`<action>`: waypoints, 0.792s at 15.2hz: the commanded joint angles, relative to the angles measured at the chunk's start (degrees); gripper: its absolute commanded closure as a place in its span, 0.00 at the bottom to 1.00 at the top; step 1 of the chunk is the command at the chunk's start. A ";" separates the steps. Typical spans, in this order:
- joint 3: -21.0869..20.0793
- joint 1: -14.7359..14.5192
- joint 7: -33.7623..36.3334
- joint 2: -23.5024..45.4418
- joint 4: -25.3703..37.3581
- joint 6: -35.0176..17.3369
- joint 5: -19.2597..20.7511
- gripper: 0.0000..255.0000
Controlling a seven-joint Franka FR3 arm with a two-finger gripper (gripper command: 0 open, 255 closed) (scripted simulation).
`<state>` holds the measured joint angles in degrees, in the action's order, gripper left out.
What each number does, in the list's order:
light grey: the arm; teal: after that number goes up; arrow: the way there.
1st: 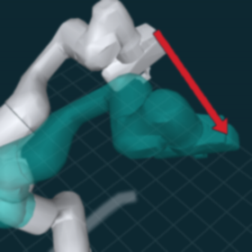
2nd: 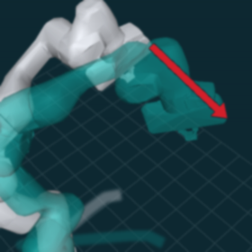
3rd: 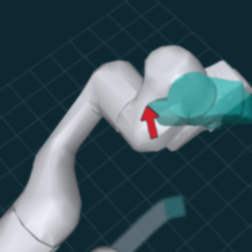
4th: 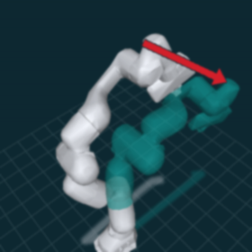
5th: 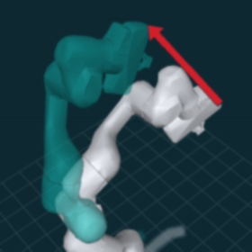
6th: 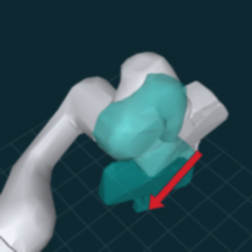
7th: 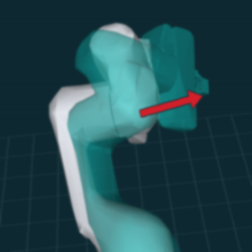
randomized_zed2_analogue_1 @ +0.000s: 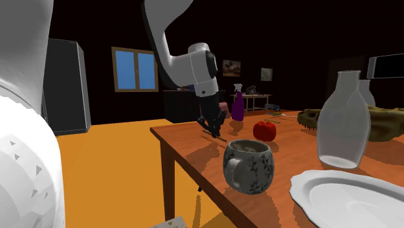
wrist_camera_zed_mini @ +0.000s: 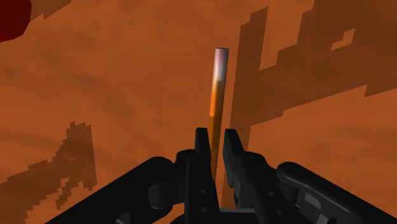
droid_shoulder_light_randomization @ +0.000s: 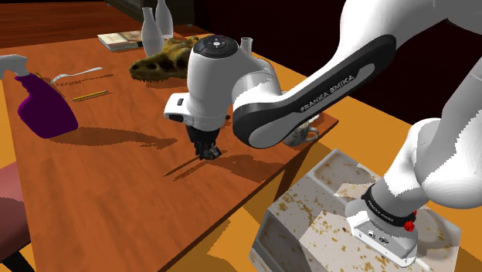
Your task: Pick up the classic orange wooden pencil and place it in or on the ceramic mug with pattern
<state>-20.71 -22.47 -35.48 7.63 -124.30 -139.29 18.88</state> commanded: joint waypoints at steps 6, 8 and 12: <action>-0.52 0.31 -2.75 -3.20 1.85 4.51 -3.07 1.00; -0.60 0.35 -3.43 -4.01 2.52 5.85 -3.82 1.00; -0.71 0.41 -4.69 -5.50 4.01 8.59 -5.15 1.00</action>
<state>-21.37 -22.05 -39.88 2.49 -120.77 -131.50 14.06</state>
